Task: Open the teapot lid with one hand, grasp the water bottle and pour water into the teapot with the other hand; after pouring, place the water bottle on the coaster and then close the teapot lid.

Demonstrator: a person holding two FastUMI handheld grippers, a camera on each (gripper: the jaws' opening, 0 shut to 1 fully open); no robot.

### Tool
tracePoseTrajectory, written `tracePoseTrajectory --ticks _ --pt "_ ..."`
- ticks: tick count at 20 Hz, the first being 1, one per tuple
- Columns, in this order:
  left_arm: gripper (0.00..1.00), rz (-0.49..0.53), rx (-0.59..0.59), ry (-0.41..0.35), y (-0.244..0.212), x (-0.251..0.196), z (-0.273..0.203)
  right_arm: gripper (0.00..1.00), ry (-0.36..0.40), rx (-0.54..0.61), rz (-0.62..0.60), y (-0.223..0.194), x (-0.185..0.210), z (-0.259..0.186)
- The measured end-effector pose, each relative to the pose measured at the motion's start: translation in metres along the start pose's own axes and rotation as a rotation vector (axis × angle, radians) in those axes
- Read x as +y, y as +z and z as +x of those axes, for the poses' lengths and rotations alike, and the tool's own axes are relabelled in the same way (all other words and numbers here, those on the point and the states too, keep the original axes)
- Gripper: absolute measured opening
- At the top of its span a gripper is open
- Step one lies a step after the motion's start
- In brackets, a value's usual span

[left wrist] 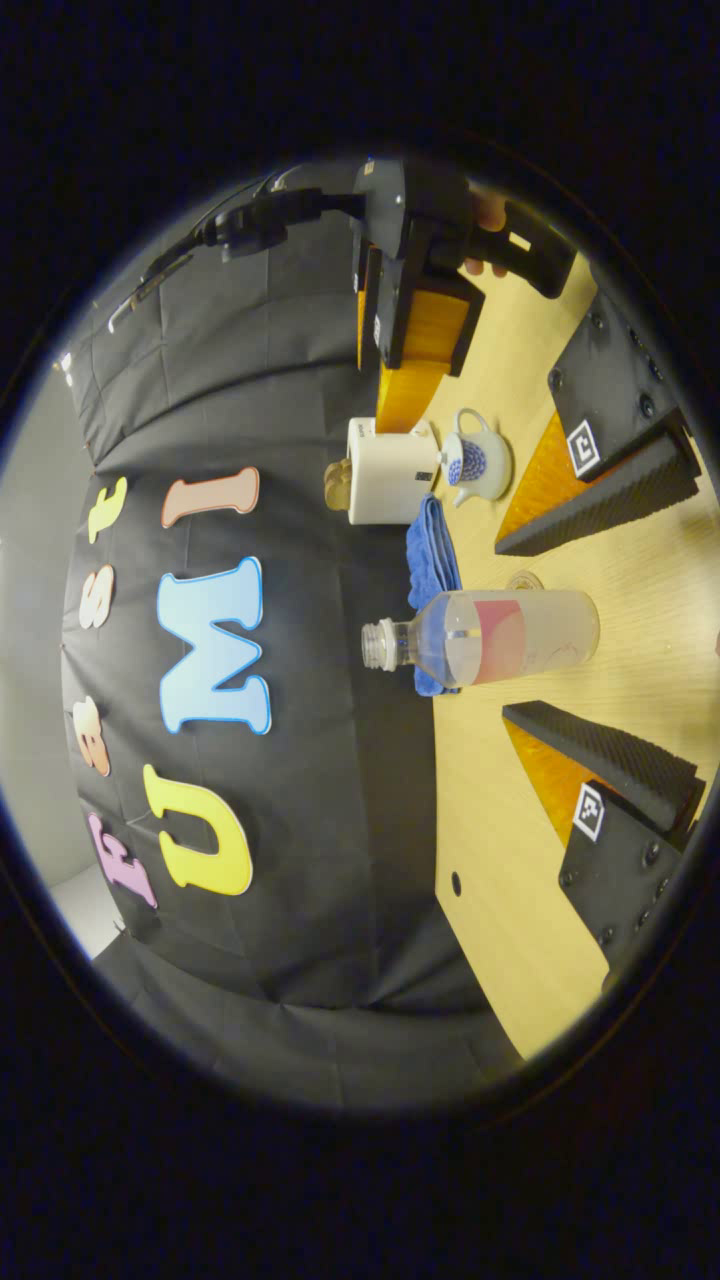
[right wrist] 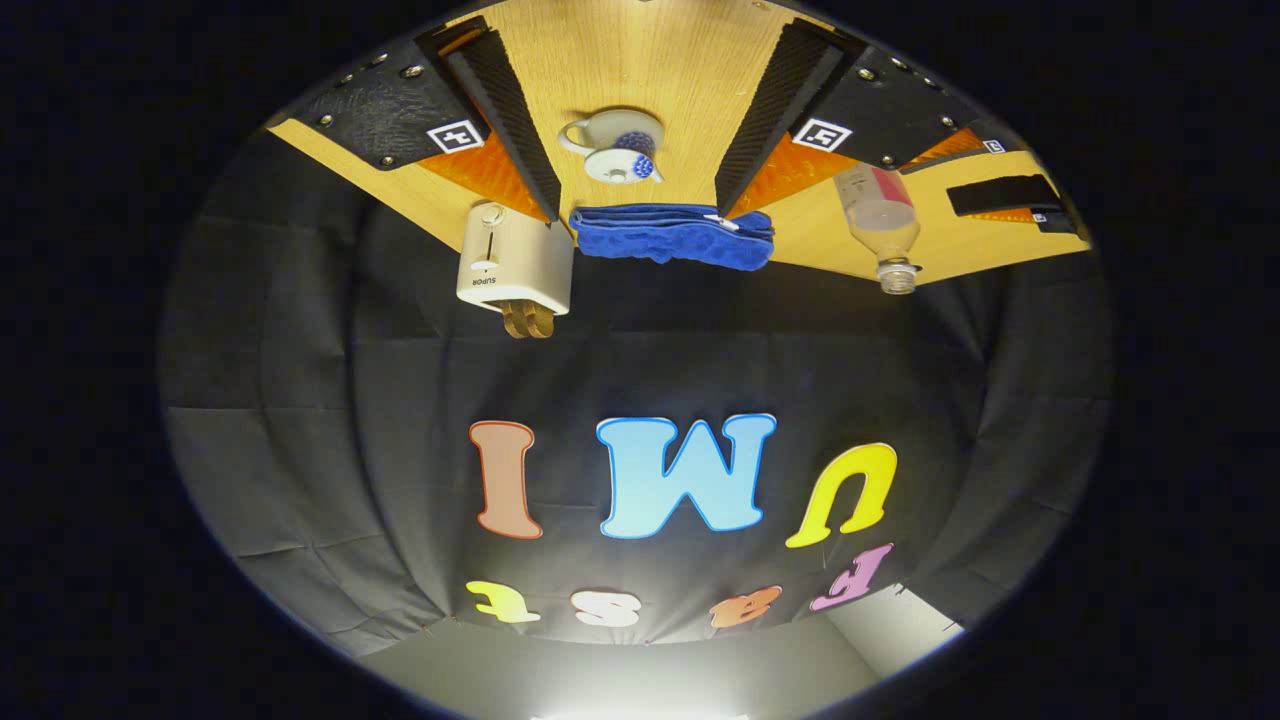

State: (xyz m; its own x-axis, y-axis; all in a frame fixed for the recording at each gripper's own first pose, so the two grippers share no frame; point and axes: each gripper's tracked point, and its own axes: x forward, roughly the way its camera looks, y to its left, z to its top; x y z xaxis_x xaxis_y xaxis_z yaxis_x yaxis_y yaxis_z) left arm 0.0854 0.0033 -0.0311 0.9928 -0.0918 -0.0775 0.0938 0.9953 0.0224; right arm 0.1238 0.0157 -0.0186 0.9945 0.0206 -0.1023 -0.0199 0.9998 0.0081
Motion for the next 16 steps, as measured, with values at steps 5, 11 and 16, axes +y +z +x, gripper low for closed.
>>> tracePoseTrajectory --ticks 5,11,16 --pt "1.0 0.0 0.03 -0.025 -0.012 0.004 0.025 0.96 -0.03 0.049 0.007 -0.017 -0.003 0.056" --pt "1.0 -0.014 0.022 -0.056 -0.015 0.003 0.049 0.92 -0.044 0.071 0.051 -0.038 -0.001 0.108" --pt "1.0 -0.029 0.025 -0.079 -0.018 -0.003 0.057 0.8 -0.096 0.072 0.004 -0.048 -0.011 0.139"
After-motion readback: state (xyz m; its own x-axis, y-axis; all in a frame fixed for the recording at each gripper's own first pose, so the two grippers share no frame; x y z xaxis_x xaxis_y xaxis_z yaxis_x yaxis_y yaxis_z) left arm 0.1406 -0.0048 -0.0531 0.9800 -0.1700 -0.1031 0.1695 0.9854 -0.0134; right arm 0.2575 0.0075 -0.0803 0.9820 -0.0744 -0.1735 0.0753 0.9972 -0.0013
